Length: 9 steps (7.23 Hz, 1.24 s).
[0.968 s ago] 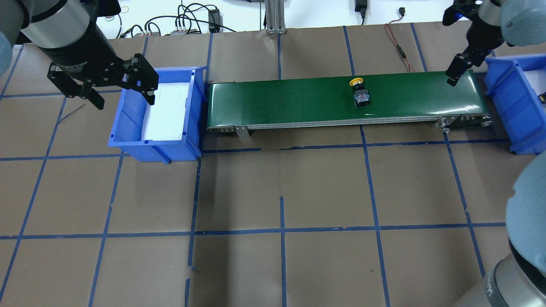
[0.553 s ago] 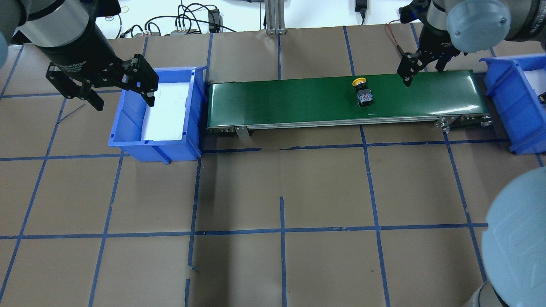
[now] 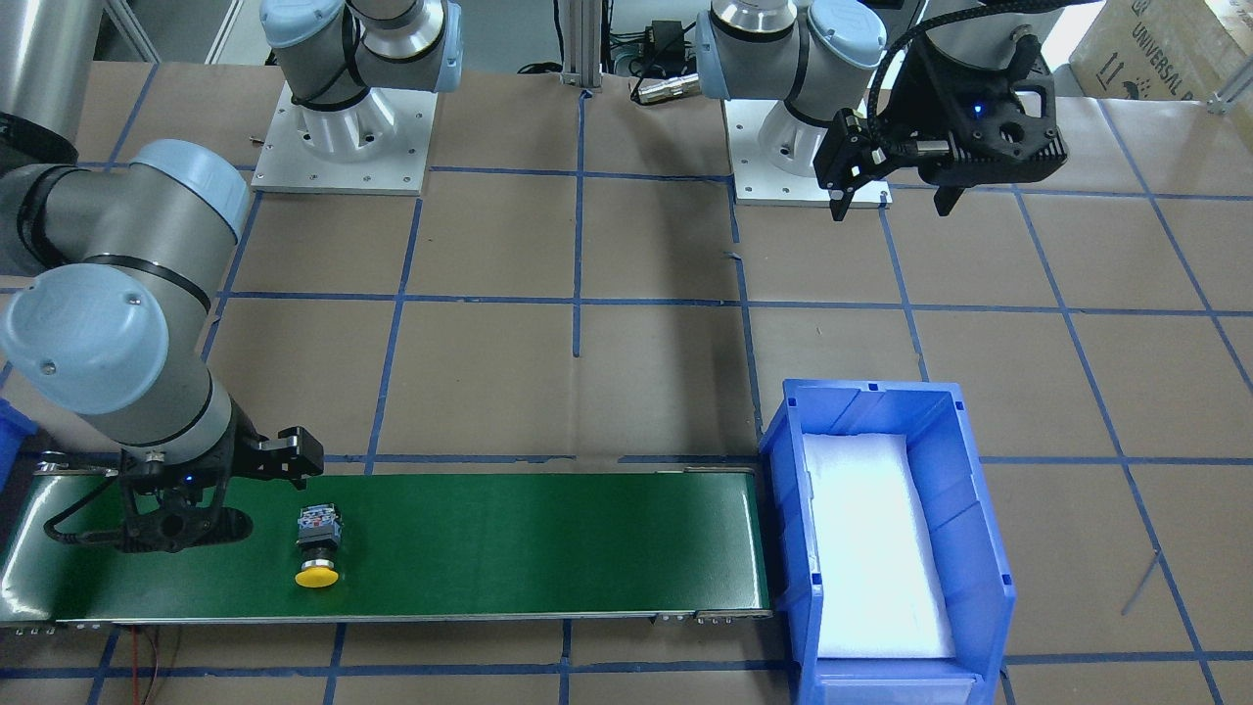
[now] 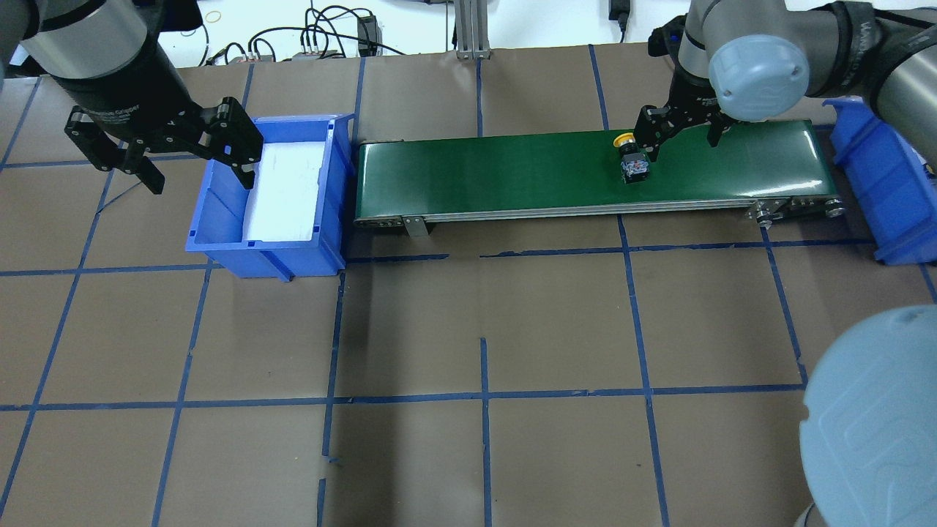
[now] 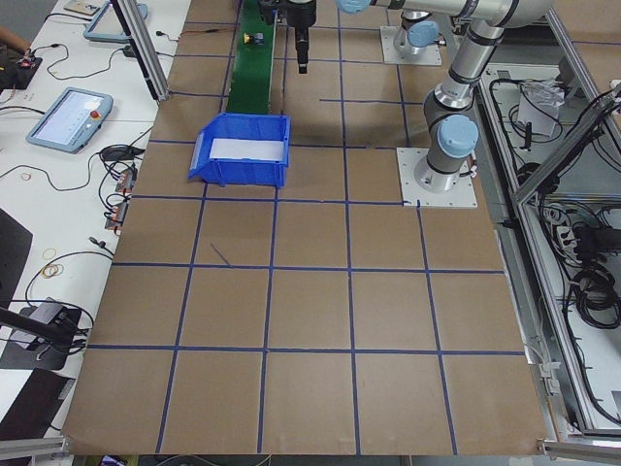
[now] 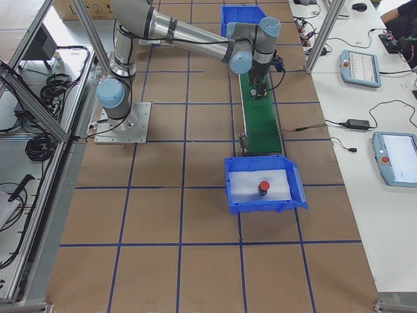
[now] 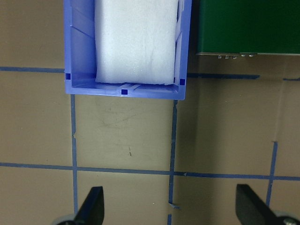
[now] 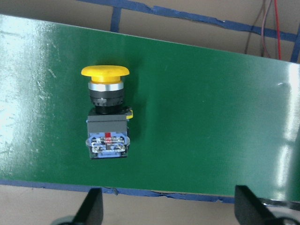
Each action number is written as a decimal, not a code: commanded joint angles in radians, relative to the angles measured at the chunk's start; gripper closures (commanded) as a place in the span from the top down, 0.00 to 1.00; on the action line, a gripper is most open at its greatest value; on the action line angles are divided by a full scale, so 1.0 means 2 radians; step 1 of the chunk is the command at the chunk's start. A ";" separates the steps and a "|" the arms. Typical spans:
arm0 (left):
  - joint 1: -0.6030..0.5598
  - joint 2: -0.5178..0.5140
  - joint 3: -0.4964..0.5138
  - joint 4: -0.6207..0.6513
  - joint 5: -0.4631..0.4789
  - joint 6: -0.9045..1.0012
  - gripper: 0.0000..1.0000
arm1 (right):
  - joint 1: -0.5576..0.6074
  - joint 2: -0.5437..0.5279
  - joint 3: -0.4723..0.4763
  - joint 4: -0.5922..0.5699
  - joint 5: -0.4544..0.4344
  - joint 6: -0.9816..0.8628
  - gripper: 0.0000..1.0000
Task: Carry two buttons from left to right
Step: 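Lower the right gripper onto the yellow-capped button on the belt and grasp it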
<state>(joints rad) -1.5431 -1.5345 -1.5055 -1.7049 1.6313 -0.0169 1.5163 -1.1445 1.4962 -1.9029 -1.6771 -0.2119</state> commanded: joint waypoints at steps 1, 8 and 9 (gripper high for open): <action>-0.001 -0.001 0.000 0.000 0.001 0.000 1.00 | 0.004 0.018 0.001 -0.008 0.006 -0.001 1.00; -0.002 -0.001 -0.005 0.001 -0.002 0.000 1.00 | -0.003 0.044 0.004 -0.073 0.049 -0.059 1.00; -0.002 -0.001 -0.005 0.001 -0.002 0.000 1.00 | -0.005 0.051 0.004 -0.071 0.027 -0.056 1.00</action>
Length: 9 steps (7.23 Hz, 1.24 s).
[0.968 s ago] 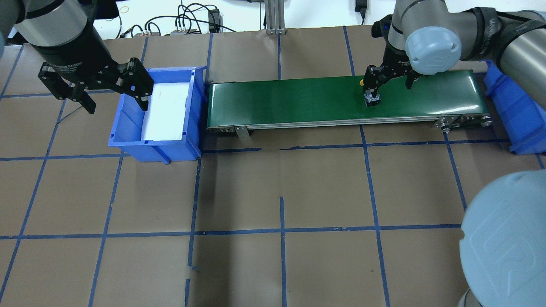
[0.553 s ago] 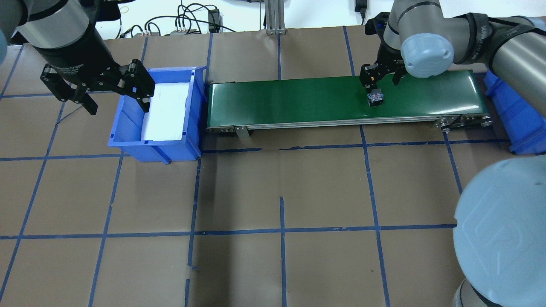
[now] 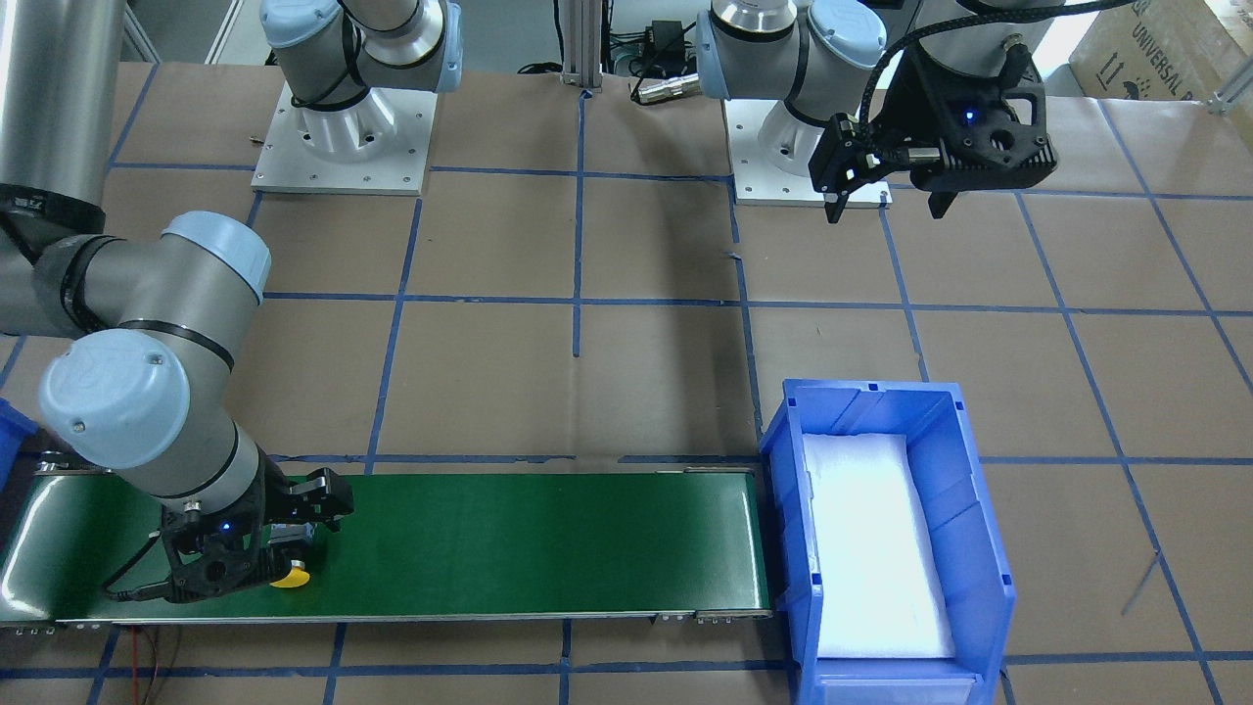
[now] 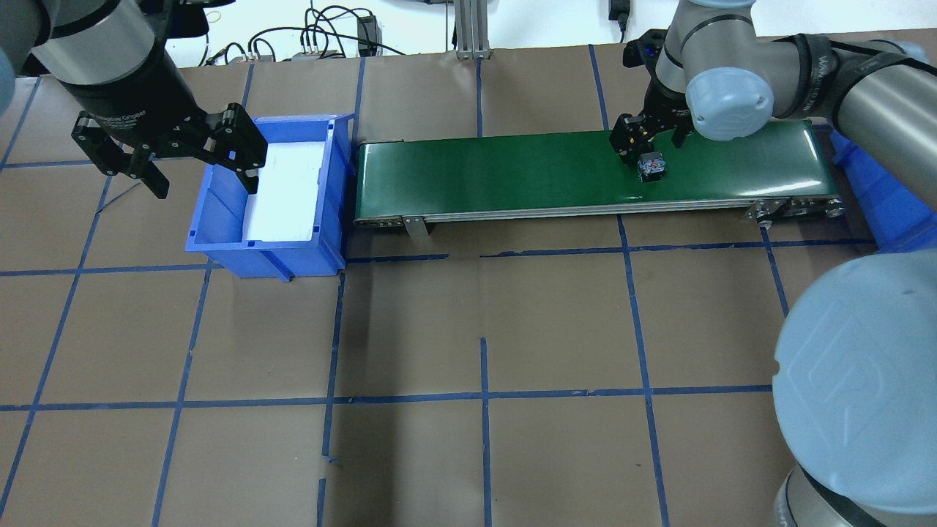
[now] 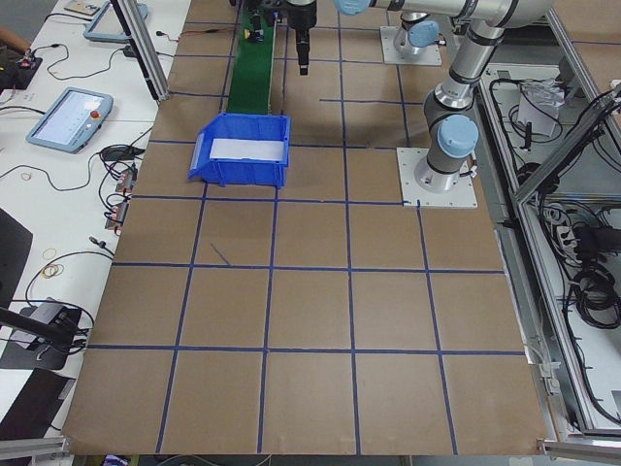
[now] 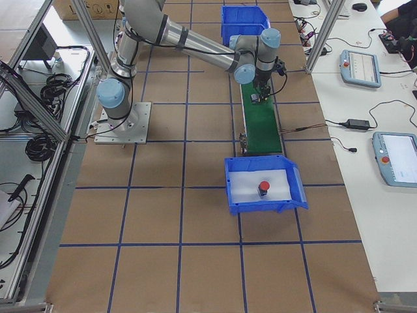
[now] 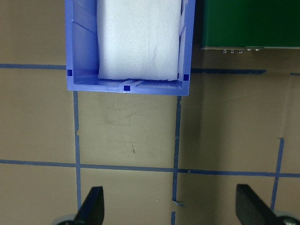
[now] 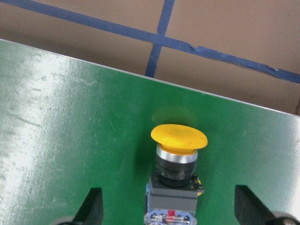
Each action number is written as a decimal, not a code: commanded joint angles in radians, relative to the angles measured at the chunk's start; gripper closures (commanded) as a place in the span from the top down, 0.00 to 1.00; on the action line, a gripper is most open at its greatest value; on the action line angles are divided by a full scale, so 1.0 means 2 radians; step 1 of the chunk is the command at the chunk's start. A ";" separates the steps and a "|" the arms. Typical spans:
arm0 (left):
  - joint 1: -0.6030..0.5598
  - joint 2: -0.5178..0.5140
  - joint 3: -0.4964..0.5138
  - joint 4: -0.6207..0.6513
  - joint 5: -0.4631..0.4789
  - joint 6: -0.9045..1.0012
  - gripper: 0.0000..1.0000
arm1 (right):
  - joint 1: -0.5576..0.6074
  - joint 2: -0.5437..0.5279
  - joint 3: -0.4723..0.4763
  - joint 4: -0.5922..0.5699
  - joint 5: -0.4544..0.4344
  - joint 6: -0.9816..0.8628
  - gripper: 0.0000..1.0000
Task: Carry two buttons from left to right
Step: 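Lower the right gripper onto the yellow-capped button on the belt and grasp it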
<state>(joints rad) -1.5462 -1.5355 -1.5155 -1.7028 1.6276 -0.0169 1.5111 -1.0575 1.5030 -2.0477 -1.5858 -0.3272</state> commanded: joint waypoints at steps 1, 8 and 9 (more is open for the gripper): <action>0.000 0.000 0.000 0.000 0.000 0.000 1.00 | -0.009 0.012 -0.001 0.001 -0.024 0.003 1.00; 0.000 0.000 0.000 0.002 -0.001 -0.005 1.00 | -0.032 0.013 0.002 0.004 -0.003 0.003 0.40; 0.000 0.000 0.000 0.002 -0.001 -0.005 1.00 | -0.042 0.013 0.001 0.005 -0.002 0.003 0.14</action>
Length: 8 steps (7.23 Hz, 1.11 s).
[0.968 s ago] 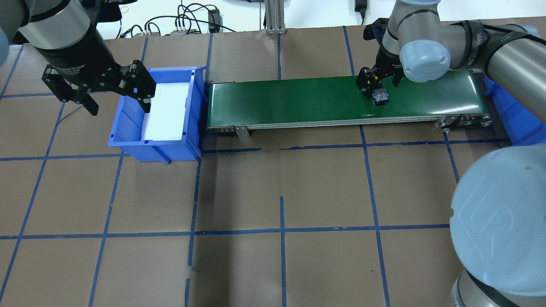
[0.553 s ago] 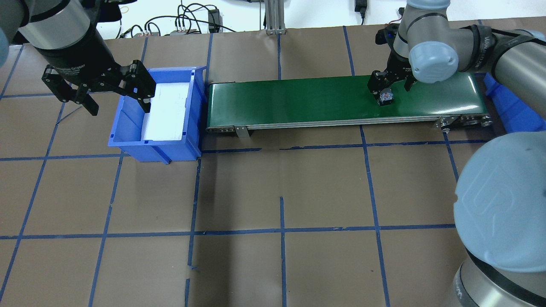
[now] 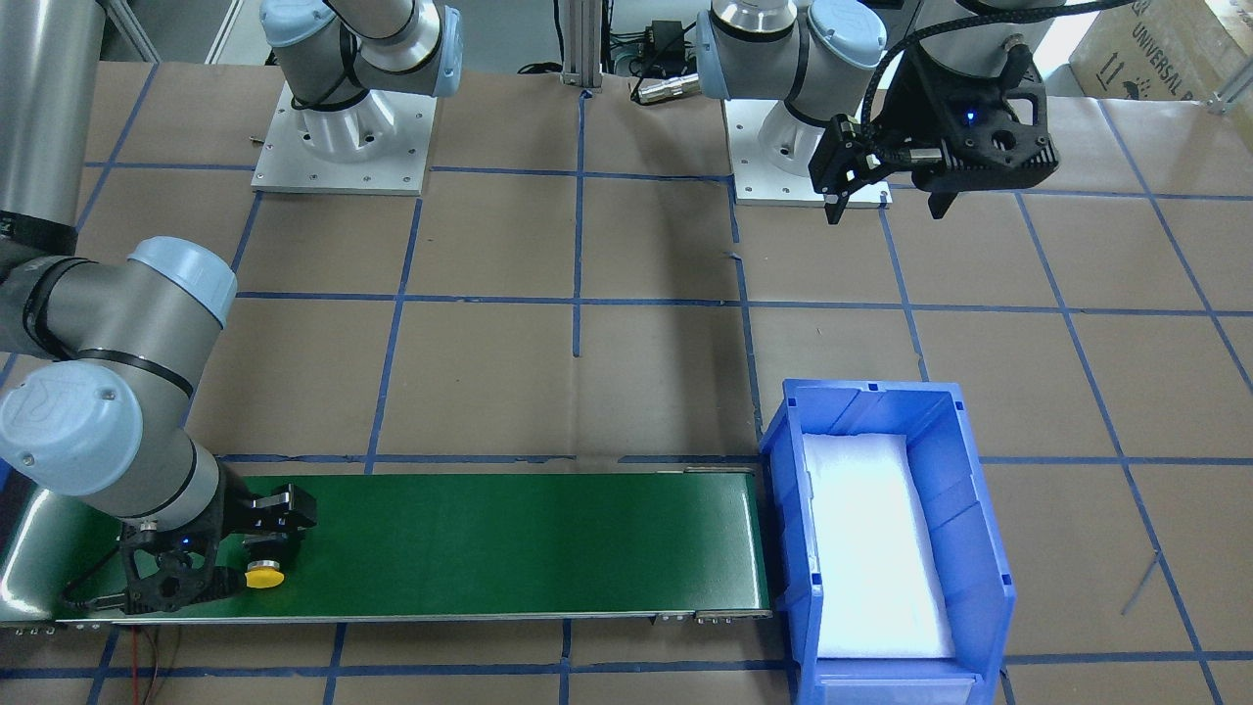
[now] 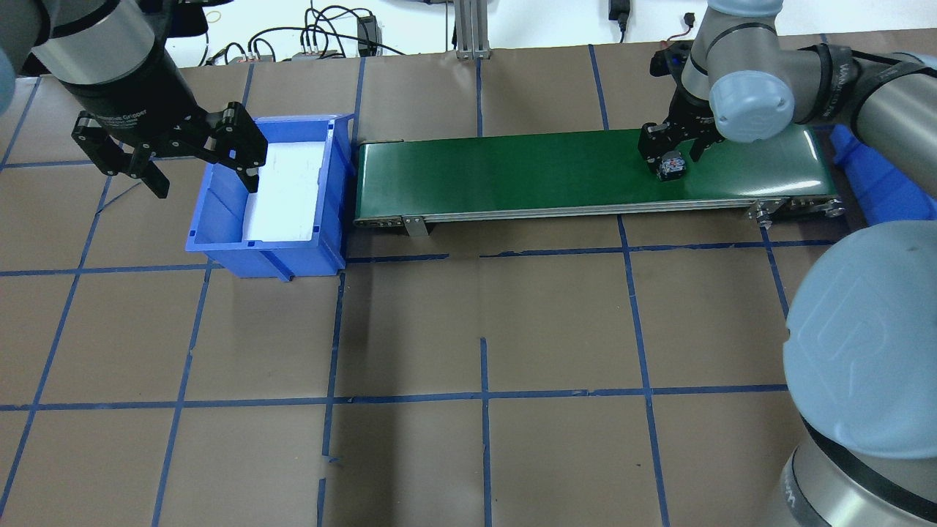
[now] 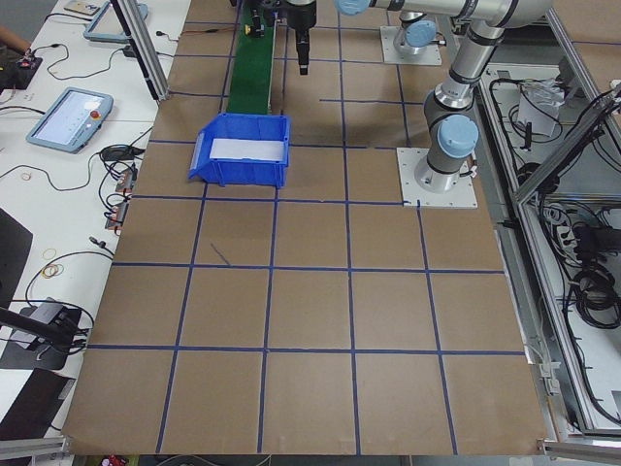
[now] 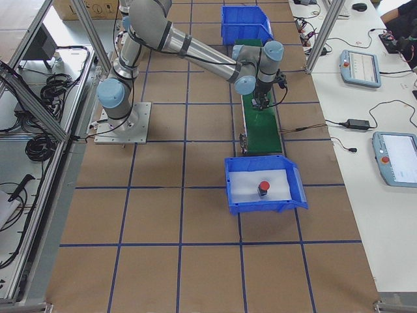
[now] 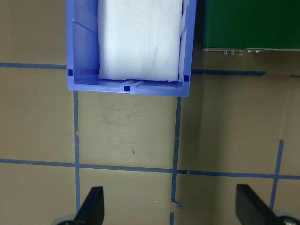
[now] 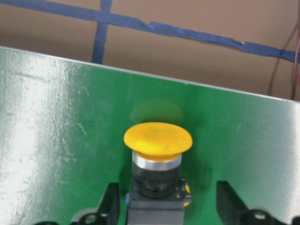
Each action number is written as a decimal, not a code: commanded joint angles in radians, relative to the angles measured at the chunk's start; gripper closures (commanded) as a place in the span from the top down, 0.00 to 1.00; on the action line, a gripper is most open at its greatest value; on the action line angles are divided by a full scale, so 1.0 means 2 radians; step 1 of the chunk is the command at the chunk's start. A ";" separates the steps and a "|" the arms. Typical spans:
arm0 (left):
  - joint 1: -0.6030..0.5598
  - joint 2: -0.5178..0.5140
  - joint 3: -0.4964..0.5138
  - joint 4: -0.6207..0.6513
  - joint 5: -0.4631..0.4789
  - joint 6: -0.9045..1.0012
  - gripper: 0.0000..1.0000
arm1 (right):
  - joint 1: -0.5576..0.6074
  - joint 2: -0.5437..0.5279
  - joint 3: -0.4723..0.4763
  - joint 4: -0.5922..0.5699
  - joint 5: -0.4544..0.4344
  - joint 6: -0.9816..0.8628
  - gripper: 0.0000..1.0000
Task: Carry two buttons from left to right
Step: 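Carry the yellow-capped button with the right gripper into the far blue bin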
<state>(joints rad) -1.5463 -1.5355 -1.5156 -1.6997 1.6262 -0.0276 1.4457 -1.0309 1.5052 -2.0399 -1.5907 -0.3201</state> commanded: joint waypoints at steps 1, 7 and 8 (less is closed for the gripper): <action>0.000 0.000 0.000 0.000 0.000 0.000 1.00 | -0.018 0.000 -0.003 0.002 0.000 0.000 0.07; 0.000 0.000 0.000 0.002 0.001 -0.001 1.00 | -0.231 -0.039 -0.082 0.062 -0.010 -0.177 0.08; 0.000 0.000 0.000 0.002 0.000 -0.003 1.00 | -0.271 -0.042 -0.085 0.066 0.009 -0.239 0.08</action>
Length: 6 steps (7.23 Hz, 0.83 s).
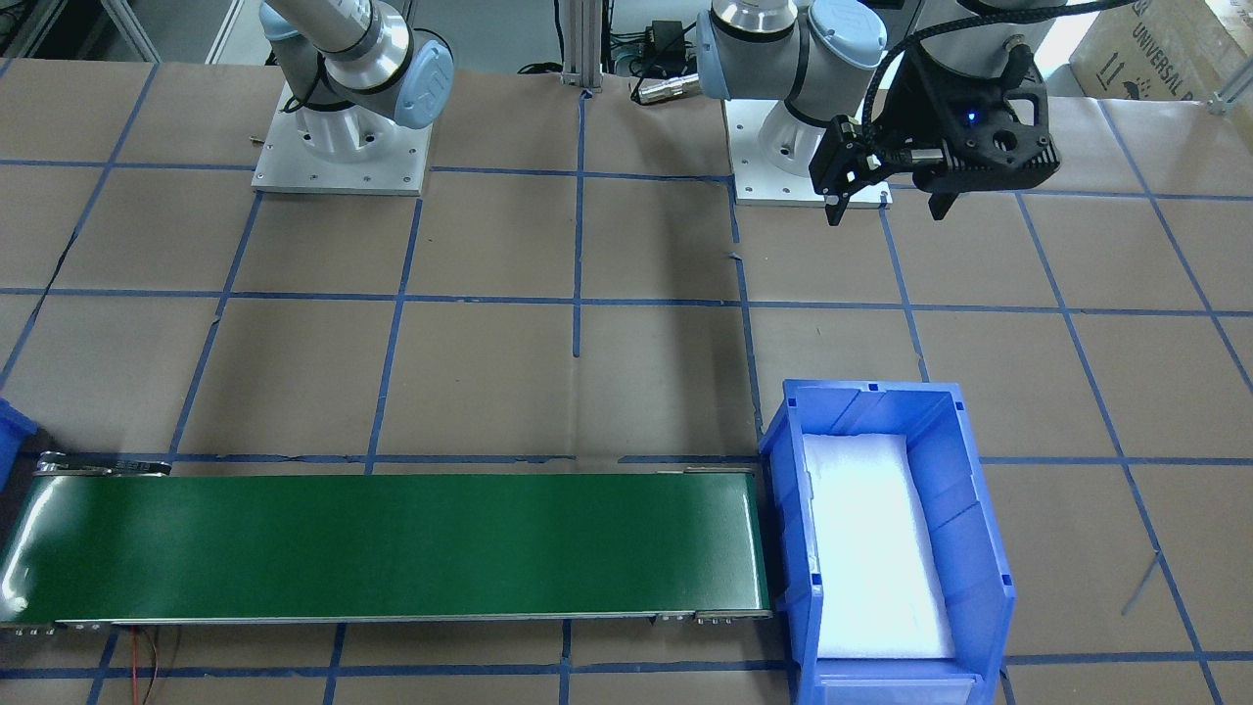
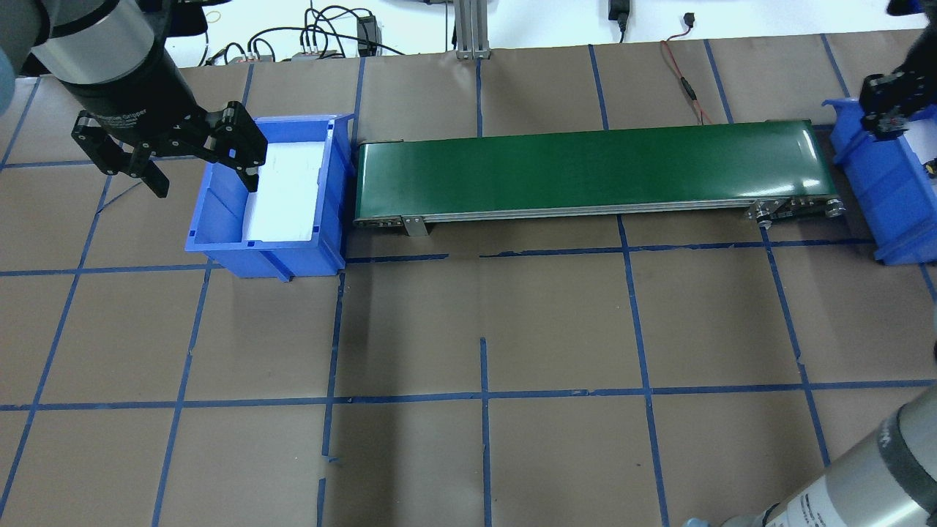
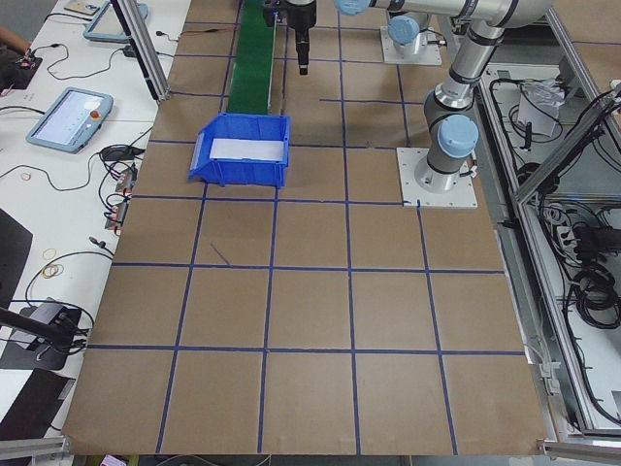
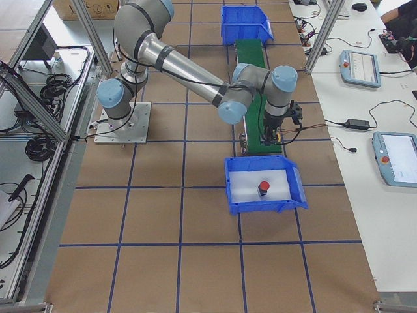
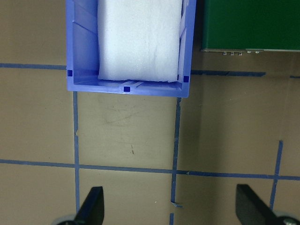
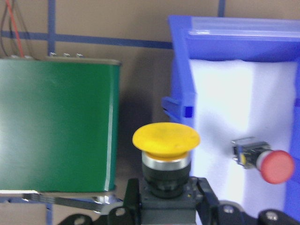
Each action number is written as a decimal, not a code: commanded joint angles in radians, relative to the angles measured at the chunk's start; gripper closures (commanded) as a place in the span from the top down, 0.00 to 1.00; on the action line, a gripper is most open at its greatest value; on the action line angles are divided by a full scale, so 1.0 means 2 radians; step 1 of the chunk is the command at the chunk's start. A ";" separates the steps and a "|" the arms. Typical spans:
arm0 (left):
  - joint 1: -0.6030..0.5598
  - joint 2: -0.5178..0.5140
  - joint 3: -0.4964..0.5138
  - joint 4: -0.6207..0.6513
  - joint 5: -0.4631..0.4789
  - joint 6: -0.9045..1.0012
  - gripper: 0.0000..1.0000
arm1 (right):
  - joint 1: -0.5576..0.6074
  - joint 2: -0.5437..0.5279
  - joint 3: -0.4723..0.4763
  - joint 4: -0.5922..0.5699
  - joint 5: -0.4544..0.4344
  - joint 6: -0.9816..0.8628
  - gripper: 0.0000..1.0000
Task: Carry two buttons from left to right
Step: 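Carry the yellow-capped button with the right gripper into the far blue bin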
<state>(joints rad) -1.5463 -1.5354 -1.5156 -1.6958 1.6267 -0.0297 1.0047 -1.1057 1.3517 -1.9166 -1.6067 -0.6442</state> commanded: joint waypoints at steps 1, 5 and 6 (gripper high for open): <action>0.000 0.000 0.000 0.000 0.000 -0.002 1.00 | -0.075 0.005 -0.004 0.000 0.041 -0.127 0.09; -0.001 0.000 -0.004 0.000 0.000 -0.002 1.00 | -0.078 0.024 0.026 -0.042 0.040 -0.130 0.11; -0.001 0.000 -0.004 0.000 0.000 -0.002 1.00 | -0.079 0.026 0.030 -0.046 0.040 -0.130 0.12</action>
<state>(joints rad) -1.5477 -1.5355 -1.5220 -1.6962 1.6276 -0.0337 0.8484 -1.0582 1.3938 -1.9860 -1.5279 -0.9038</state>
